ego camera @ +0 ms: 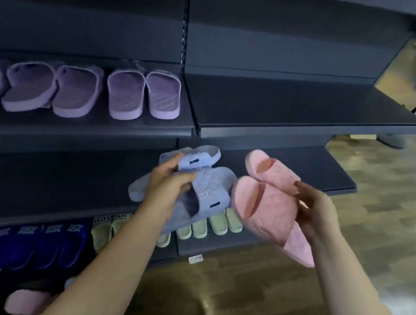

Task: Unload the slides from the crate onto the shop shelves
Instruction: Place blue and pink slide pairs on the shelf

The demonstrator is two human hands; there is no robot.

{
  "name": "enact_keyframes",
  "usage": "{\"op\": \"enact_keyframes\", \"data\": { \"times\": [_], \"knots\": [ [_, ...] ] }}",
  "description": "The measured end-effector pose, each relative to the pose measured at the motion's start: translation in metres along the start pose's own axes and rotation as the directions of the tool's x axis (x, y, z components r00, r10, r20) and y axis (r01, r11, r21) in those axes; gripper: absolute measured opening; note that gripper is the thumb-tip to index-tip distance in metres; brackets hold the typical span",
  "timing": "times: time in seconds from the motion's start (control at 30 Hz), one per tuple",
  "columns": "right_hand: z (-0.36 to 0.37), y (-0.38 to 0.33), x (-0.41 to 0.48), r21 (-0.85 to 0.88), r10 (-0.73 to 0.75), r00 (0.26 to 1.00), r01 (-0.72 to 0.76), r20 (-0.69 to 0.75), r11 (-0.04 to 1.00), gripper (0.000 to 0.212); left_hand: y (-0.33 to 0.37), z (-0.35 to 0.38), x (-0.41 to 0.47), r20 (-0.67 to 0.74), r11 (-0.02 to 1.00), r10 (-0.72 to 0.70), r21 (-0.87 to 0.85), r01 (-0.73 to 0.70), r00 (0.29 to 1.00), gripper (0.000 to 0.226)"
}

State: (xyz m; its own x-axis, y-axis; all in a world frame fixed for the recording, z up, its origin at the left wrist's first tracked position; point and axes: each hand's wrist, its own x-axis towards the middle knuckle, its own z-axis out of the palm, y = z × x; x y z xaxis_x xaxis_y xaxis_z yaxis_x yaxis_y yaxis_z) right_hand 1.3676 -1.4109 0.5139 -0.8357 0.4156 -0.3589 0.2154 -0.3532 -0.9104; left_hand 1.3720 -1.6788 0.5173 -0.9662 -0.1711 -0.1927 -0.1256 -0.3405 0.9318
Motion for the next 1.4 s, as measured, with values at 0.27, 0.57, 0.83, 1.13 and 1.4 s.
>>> {"op": "enact_keyframes", "data": {
  "times": [0.27,0.57,0.83,1.13,1.4],
  "knots": [
    [0.017,-0.109,0.078,0.231,-0.206,0.977,0.187,0.058,0.955,0.023,0.069,0.107,0.054,-0.009,0.949,0.15,-0.28,-0.146,0.989,0.022],
    [0.056,-0.165,0.171,0.234,-0.222,0.975,0.21,0.027,0.949,0.054,0.092,0.174,0.143,-0.099,0.88,0.09,-0.459,-0.125,0.991,0.015],
    [0.089,-0.18,0.233,0.218,-0.179,0.983,0.166,0.042,0.962,0.03,0.073,0.223,0.199,-0.21,0.826,0.048,-0.541,-0.157,0.977,0.015],
    [0.102,-0.183,0.285,0.162,-0.14,0.98,0.116,0.144,0.98,0.029,0.045,0.25,0.244,-0.354,0.939,-0.012,-0.324,-0.111,0.935,0.021],
    [0.11,-0.193,0.287,-0.204,-0.138,0.973,0.175,0.184,0.963,0.017,0.047,0.232,0.247,-0.232,0.933,-0.016,-0.353,-0.069,0.972,0.028]
  ]
}}
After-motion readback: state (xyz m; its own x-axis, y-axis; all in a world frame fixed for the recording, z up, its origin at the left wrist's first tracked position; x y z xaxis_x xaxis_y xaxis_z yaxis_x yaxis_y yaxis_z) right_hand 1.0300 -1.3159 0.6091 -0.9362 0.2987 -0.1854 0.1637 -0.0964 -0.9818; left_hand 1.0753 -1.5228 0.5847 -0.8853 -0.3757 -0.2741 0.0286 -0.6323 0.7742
